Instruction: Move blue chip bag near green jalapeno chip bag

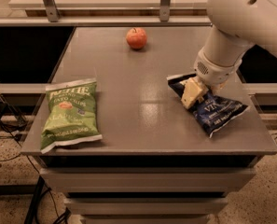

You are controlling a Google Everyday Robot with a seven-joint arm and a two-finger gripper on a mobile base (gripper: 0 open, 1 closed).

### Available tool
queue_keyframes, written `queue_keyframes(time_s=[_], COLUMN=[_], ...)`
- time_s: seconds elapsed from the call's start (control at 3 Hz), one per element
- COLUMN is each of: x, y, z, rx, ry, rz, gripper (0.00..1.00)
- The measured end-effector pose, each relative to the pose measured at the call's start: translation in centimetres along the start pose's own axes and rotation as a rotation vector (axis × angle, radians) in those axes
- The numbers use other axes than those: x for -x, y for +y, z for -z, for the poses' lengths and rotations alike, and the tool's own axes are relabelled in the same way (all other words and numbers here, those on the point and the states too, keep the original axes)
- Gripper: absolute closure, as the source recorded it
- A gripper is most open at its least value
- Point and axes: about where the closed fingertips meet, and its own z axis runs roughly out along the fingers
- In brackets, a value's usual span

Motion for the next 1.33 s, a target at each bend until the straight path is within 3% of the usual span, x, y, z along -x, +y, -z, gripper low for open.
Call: queue_keyframes(time_s=[0.33,0.67,1.0,1.33], x=[1.0,2.4,5.0,5.2], y=[0.3,0.7,1.8,1.8], z=[-0.1,0.7,2.0,2.1], rx=[-0.011,-0.021,-0.018,-0.019], ry=[0.003,-0.014,-0.053,-0.058], rz=[0.004,0.059,0.183,0.215], gripper=[0.64,0.87,1.00,1.00])
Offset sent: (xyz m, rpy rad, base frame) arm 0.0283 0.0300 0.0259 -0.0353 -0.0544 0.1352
